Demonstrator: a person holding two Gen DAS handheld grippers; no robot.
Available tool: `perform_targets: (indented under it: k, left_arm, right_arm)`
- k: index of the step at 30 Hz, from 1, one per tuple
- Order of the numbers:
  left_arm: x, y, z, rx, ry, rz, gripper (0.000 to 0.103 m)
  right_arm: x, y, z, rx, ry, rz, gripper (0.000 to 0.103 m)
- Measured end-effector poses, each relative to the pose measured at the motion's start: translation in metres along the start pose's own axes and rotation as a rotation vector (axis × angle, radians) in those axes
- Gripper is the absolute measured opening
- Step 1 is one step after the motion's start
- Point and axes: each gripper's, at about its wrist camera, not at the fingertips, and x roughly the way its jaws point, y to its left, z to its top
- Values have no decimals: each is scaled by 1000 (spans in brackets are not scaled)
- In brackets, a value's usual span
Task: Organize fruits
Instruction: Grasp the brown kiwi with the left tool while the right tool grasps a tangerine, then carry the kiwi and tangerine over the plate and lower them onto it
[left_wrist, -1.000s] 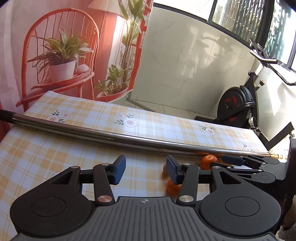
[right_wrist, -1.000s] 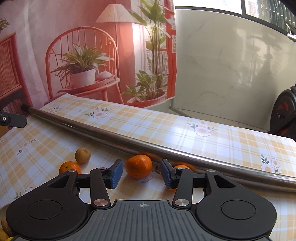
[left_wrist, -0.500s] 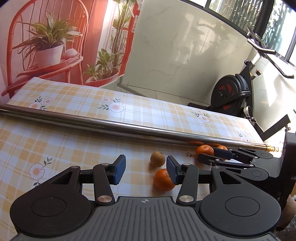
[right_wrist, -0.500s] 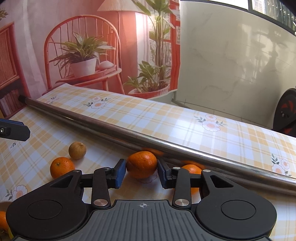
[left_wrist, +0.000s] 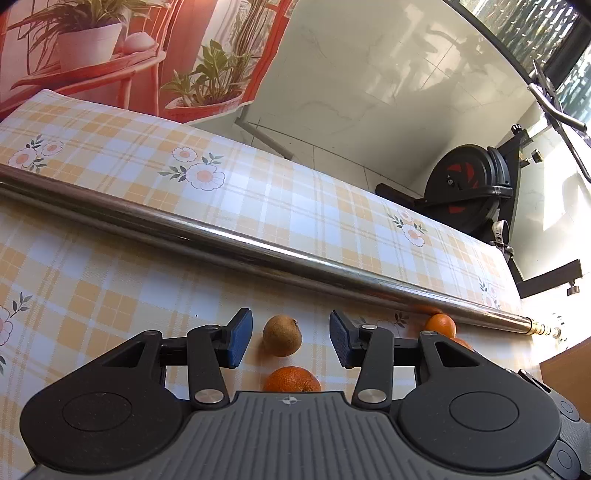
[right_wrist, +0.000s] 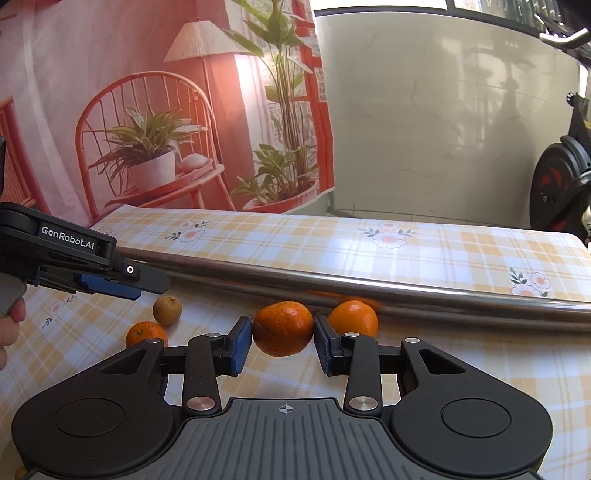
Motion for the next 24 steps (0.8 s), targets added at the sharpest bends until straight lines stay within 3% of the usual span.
perform_targets:
  k: [7,12,24]
  left_arm:
    - [16,-3,-5,-8,29,4,46]
    - [24,-2,-8,-9,34,5,28]
    - [-18,-5,-20,56,-49,-10,28]
  right_arm:
    - [-29,-12,-12,111,-40,-7,34]
    - [-44,-20,-23,172,-48,-5,34]
    - [-67,-5,-37,153,-40,-13,34]
